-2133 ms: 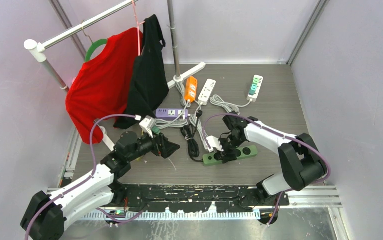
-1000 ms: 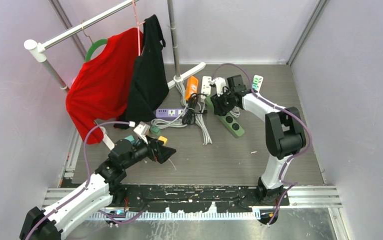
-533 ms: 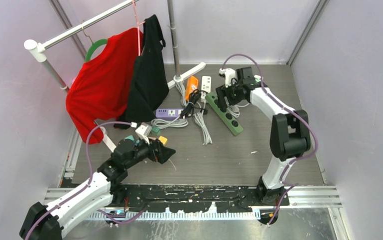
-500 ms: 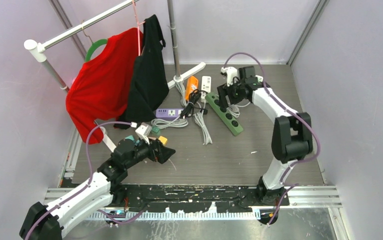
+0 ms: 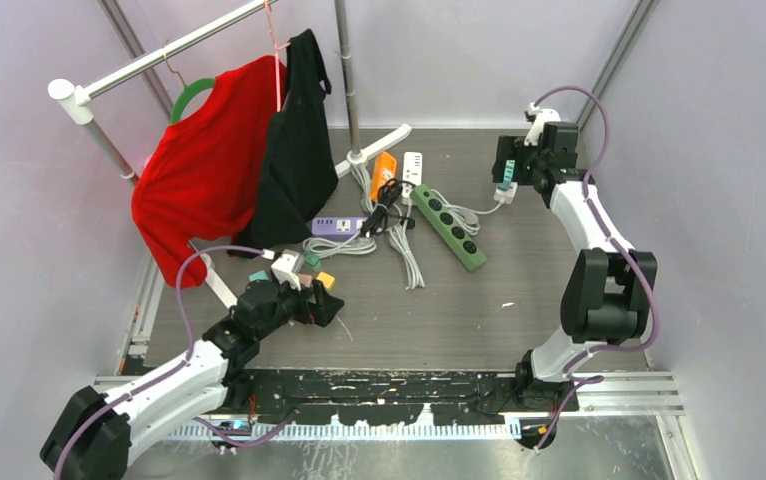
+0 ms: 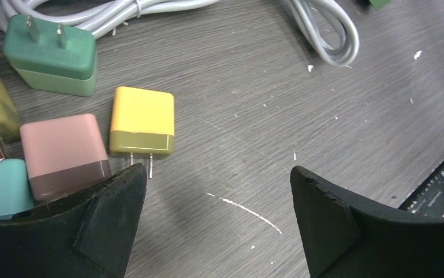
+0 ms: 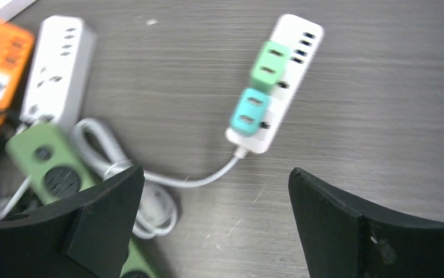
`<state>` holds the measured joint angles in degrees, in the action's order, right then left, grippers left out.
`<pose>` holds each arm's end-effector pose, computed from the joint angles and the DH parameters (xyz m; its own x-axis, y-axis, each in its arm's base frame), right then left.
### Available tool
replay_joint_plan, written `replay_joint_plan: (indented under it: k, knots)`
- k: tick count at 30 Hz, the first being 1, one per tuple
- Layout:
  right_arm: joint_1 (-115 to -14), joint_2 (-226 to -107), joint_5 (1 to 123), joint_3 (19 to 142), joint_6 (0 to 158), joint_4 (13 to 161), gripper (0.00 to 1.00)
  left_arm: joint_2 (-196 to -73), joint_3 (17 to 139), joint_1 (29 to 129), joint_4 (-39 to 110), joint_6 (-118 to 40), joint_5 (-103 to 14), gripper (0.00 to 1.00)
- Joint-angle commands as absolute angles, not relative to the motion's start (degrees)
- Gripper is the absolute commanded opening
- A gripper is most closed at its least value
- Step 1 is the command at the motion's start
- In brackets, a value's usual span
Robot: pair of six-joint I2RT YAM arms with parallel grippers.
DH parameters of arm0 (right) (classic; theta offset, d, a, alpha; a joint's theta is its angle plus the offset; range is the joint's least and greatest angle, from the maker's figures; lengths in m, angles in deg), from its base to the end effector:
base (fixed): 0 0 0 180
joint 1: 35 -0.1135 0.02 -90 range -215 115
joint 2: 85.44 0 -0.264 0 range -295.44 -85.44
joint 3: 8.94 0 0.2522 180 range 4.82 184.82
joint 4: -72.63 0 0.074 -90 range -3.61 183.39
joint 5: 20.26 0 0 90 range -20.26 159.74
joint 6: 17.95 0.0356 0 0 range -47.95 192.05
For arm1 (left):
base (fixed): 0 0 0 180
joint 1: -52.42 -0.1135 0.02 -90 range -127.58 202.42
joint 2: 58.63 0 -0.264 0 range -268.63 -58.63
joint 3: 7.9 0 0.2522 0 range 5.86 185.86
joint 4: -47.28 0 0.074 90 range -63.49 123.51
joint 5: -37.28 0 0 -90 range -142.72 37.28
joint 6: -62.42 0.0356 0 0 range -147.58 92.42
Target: Pull the plug off the socket
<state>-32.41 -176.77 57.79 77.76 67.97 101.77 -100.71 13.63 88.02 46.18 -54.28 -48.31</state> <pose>0.3679 -0.0093 0.2966 -0.5448 -0.0450 -0.8374 -0.1669 0.9844 0.0557 0.1301 -0.0965 0.1615 -0.5549 -0.1537 -0.8176 0.4356 0.7836 -0.4430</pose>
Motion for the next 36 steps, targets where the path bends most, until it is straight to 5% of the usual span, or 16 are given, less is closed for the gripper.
replay_joint_plan:
  k: [1, 21, 29, 31, 33, 36]
  knots:
    - [-32.1, -181.9, 72.9, 80.0, 78.2, 95.2, 1.0, -103.4, 13.6, 87.8, 51.7, -57.1, -51.9, 0.93]
    - [-35.9, -208.7, 88.3, 98.7, 82.4, 103.4, 0.96, -114.1, 13.9, 88.0, 56.5, -62.4, -51.6, 0.91]
    - [-35.3, -209.9, 86.4, 98.4, 81.4, 103.3, 0.67, -115.0, 14.5, 88.2, 56.4, -62.3, -51.2, 0.91]
    - [-34.9, -209.6, 85.7, 98.2, 81.1, 103.0, 0.54, -114.7, 14.4, 88.2, 56.3, -62.3, -51.2, 0.91]
    - [-34.1, -209.0, 85.3, 97.9, 80.9, 102.9, 0.28, -114.1, 14.2, 88.2, 56.0, -62.4, -51.2, 0.91]
    - [-32.5, -207.6, 84.3, 97.0, 80.5, 102.1, 0.17, -112.9, 13.9, 88.3, 55.6, -62.6, -51.2, 0.91]
